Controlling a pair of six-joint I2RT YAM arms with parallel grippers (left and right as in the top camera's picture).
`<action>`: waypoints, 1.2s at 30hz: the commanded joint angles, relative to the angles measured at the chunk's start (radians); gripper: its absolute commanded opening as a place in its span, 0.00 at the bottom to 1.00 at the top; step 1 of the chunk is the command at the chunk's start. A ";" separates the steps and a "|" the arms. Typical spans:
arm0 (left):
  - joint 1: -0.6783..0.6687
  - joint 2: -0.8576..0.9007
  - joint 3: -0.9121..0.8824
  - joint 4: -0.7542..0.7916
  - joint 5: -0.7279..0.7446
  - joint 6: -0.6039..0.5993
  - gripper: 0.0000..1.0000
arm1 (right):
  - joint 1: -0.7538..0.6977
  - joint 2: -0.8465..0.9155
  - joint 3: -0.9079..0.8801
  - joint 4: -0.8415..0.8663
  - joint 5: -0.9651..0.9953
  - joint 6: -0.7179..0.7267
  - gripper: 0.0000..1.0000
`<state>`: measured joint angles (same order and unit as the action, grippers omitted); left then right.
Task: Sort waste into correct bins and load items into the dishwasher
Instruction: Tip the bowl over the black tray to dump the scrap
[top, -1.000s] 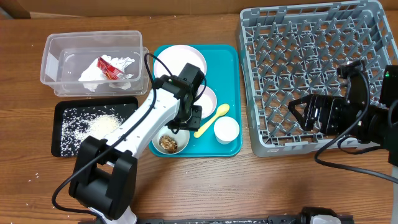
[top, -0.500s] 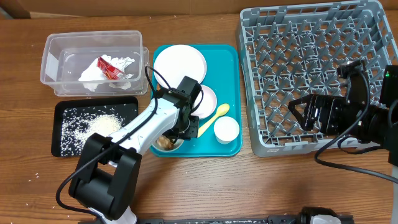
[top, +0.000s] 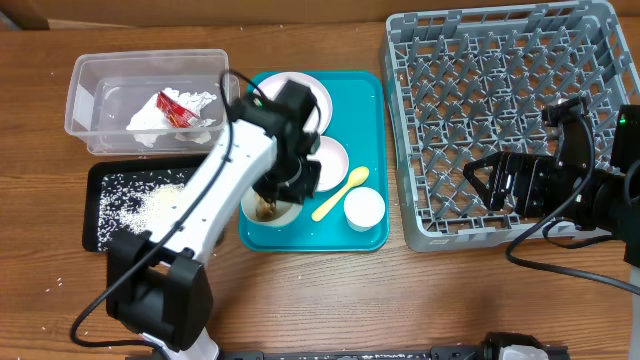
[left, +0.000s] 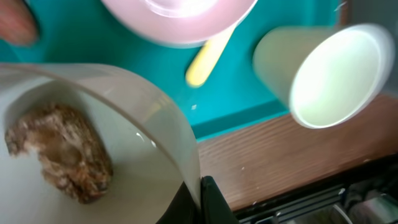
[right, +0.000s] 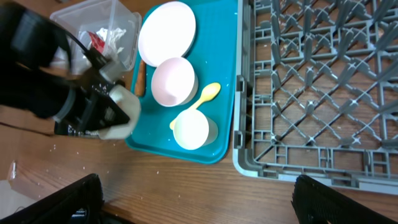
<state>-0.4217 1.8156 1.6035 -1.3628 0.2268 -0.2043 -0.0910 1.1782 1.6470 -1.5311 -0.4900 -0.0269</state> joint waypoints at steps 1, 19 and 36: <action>0.098 -0.013 0.126 -0.068 0.092 0.152 0.04 | -0.002 -0.004 0.008 0.003 0.003 -0.007 1.00; 0.883 -0.026 0.005 -0.162 0.932 0.880 0.04 | -0.002 0.006 0.008 0.003 0.003 -0.003 1.00; 1.139 0.013 -0.430 0.263 1.316 0.710 0.04 | -0.002 0.047 0.008 0.003 0.000 0.000 1.00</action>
<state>0.6865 1.8122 1.1763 -1.1503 1.4281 0.6575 -0.0910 1.2236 1.6474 -1.5314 -0.4900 -0.0257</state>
